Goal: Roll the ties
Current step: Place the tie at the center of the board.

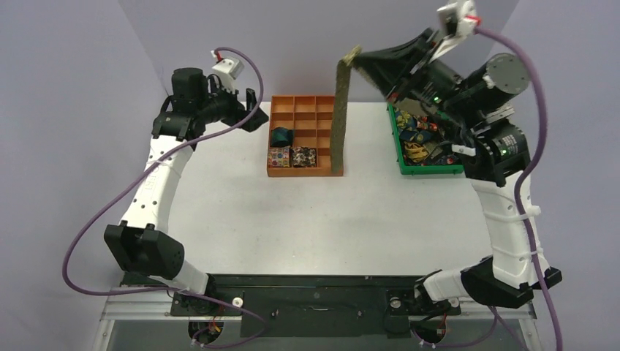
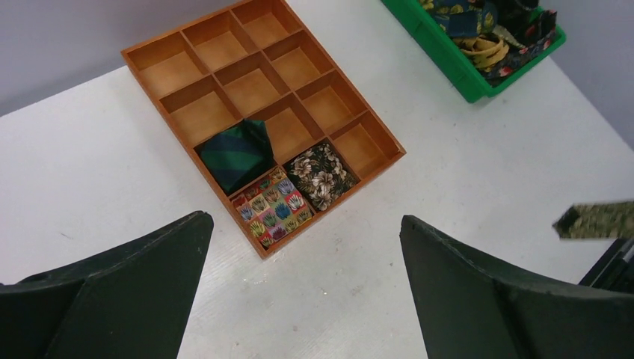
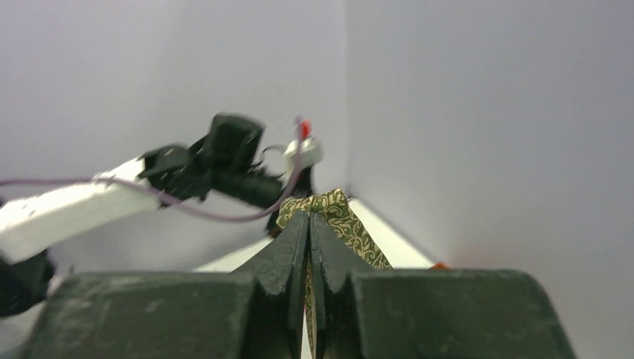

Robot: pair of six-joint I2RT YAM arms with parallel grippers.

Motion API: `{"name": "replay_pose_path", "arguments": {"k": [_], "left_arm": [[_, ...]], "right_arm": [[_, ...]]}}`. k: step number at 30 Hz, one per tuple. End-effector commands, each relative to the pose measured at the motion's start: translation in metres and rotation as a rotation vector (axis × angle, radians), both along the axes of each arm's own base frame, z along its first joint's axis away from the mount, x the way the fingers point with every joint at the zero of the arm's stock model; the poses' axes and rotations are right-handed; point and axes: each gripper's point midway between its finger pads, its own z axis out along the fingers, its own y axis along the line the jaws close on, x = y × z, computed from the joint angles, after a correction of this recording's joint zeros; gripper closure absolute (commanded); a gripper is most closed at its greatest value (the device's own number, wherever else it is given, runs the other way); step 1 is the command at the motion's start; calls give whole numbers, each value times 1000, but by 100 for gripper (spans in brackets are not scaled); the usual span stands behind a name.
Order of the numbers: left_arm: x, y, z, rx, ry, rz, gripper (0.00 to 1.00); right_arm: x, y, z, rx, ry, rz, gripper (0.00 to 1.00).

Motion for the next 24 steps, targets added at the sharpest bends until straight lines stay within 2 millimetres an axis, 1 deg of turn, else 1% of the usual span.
{"name": "replay_pose_path", "arguments": {"k": [1,2,3,4,5,6,7,8,9,10,11,12,13,14,15,16,17,19,20,21,23,24], "left_arm": [[-23,-10,39,-161,-42,-146,3],[-34,-13,49,-165,-76,-187,3],[-46,-21,54,-185,-97,-262,3],[-65,-28,65,-199,-129,-324,3],[-73,-32,72,-196,-169,-355,3],[-91,-40,82,-188,-213,-405,3],[-106,-42,91,-161,-269,-433,3],[-117,-53,87,-149,-269,-464,3],[-130,-56,91,-129,-310,-490,3],[-142,-69,85,-125,-301,-529,3],[-157,-78,87,-119,-327,-574,3],[-159,-82,83,-113,-331,-578,3],[-168,-88,86,-121,-345,-599,3],[-165,-91,87,-127,-366,-595,3],[-168,-95,89,-146,-364,-596,3],[-166,-97,94,-160,-395,-595,3],[-166,-101,96,-181,-386,-593,3],[-159,-106,110,-215,-434,-564,3],[-150,-106,115,-215,-457,-518,3],[-147,-109,117,-227,-451,-497,3],[-132,-110,127,-240,-476,-411,3],[-129,-112,132,-244,-487,-399,2]], "right_arm": [[-30,43,-39,-155,-26,118,100],[-35,53,-49,-174,-12,151,100],[-35,56,-52,-185,-17,152,100],[-36,63,-60,-199,-2,170,100],[-35,65,-64,-207,2,169,100],[-34,71,-71,-219,16,179,100],[-32,73,-75,-229,17,176,100],[-31,78,-82,-240,28,184,100],[-29,82,-87,-248,32,186,100],[-30,85,-89,-250,34,195,100],[-29,90,-90,-252,35,202,100],[-29,92,-91,-252,35,206,100],[-30,95,-91,-253,33,212,100],[-30,96,-91,-253,32,215,100],[-31,99,-91,-255,30,222,100],[-31,99,-91,-256,29,222,100],[-32,100,-92,-257,30,226,100],[-34,101,-92,-259,30,231,100],[-35,102,-93,-259,30,234,100],[-36,102,-93,-260,31,239,100],[-40,104,-94,-262,27,253,100],[-42,104,-94,-266,20,257,100]]}}
